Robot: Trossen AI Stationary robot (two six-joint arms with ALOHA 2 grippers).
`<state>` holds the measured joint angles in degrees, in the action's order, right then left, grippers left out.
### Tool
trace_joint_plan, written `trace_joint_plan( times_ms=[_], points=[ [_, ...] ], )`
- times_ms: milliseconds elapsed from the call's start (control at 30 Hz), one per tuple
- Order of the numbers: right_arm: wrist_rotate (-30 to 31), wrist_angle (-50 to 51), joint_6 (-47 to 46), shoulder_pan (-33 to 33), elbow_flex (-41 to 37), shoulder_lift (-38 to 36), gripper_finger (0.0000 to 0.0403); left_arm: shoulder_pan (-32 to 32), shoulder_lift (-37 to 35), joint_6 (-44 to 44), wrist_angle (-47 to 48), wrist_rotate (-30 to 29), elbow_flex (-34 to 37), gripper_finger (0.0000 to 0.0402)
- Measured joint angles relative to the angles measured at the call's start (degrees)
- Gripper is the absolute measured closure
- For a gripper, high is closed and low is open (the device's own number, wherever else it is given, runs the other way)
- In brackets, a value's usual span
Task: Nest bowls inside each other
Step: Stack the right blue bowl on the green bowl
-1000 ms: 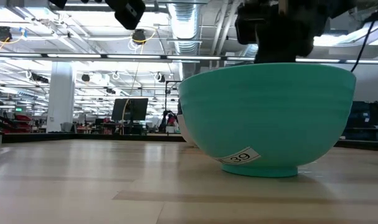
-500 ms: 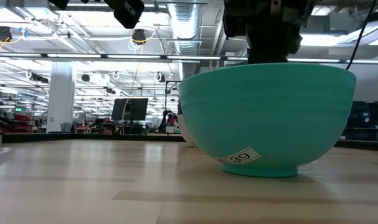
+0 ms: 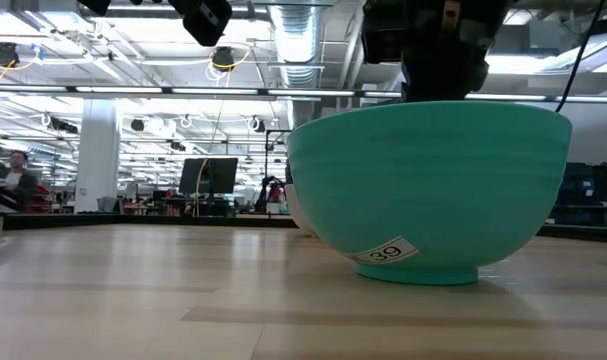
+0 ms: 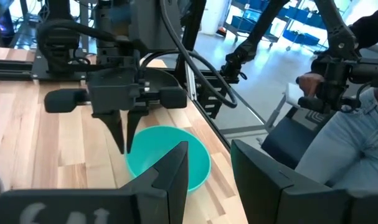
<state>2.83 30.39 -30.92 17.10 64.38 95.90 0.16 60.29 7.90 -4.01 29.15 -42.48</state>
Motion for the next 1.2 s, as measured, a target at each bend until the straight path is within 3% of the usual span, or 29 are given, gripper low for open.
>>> trace_joint_plan(
  times_ms=[533,700,833,1200],
  points=[
    [-2.99,-4.51,-0.07,0.04,-0.15,5.6,0.0349,0.0,0.04,-0.04,-1.01,0.0,0.0,0.029],
    [-2.95,-5.38,-0.07,-0.36,-0.04,5.57,0.0354,0.0,0.04,-0.02,-1.61,-0.01,0.0,0.029],
    [-2.94,-3.17,-0.07,-0.78,0.01,5.62,0.0388,0.0,0.04,-0.02,-1.88,-0.02,0.0,0.029],
    [0.62,-0.01,-3.91,-0.77,0.9,1.14,0.039,0.0,0.04,1.24,-2.03,-1.24,0.0,0.029]
  ],
)
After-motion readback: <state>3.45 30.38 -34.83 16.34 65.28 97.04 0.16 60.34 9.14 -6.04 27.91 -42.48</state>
